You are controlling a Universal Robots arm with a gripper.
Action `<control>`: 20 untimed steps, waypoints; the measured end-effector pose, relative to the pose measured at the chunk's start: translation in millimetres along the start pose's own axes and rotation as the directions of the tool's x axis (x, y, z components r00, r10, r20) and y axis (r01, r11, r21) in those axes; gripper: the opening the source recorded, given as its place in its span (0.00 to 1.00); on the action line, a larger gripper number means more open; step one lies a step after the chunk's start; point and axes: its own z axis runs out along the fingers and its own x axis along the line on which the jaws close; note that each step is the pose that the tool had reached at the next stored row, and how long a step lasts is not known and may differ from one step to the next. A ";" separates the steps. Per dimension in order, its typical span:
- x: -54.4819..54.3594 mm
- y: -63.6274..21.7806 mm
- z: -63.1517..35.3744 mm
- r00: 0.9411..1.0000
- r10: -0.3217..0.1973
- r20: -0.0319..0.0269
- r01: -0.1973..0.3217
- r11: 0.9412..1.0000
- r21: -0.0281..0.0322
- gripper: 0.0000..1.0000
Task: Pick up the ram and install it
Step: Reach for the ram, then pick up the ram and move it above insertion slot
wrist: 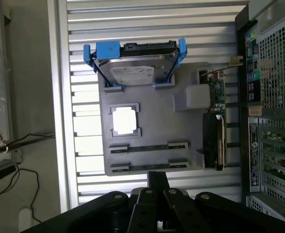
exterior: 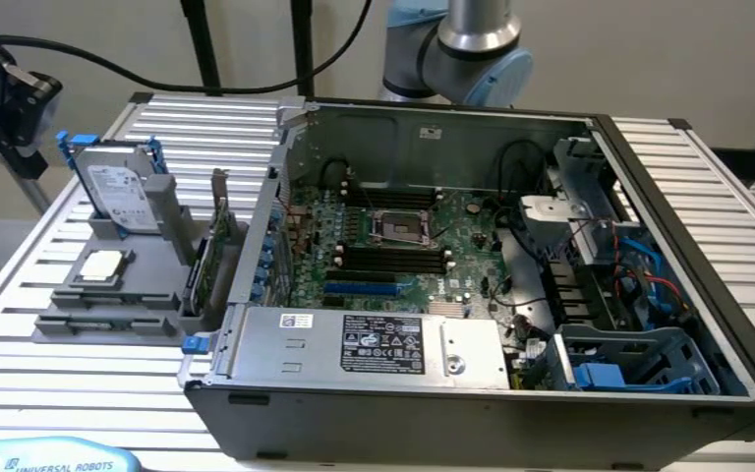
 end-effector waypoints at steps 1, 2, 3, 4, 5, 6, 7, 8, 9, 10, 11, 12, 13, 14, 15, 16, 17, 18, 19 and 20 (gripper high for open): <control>0.8 -0.2 0.3 1.000 0.000 0.000 0.000 1.000 0.000 0.11; 1.2 -0.3 0.6 1.000 0.000 0.000 0.000 1.000 0.000 0.11; 1.3 -0.4 0.9 1.000 0.000 0.000 0.000 1.000 0.000 0.11; 1.4 -0.4 0.8 1.000 0.000 0.000 0.000 1.000 0.000 0.11; 1.5 -0.4 0.8 1.000 0.000 0.000 0.000 1.000 0.000 0.11; 1.5 -0.4 0.8 1.000 0.000 0.000 0.000 1.000 0.000 0.11; 1.5 -0.4 0.9 1.000 0.000 0.000 0.000 1.000 0.000 0.11; 1.5 -0.4 0.9 1.000 0.000 0.000 0.000 1.000 0.000 0.11; 1.5 -0.4 0.8 1.000 0.000 0.000 0.000 1.000 0.000 0.11; 1.5 -0.4 0.8 1.000 0.000 0.000 0.000 1.000 0.000 0.11; 1.5 -0.4 0.9 1.000 0.000 0.000 0.000 1.000 0.000 0.11; 1.5 -0.4 0.8 1.000 0.000 0.000 0.000 1.000 0.000 0.11; 1.5 -0.4 0.9 1.000 0.000 0.000 0.000 1.000 0.000 0.11; 1.5 -0.4 0.8 1.000 0.000 0.000 0.000 1.000 0.000 0.11; 1.5 -0.4 0.8 1.000 0.000 0.000 0.000 1.000 0.000 0.11; 1.5 -0.5 0.8 1.000 0.000 0.000 0.000 1.000 0.001 0.11; 1.4 -0.5 0.9 1.000 -0.002 -0.001 0.002 1.000 0.001 0.11; 1.4 -0.5 1.0 1.000 -0.009 -0.002 0.009 1.000 0.003 0.11; 1.4 -0.4 1.2 1.000 -0.021 -0.004 0.021 1.000 0.003 0.11; 1.5 -0.4 1.2 0.999 -0.036 -0.005 0.036 0.999 0.003 0.11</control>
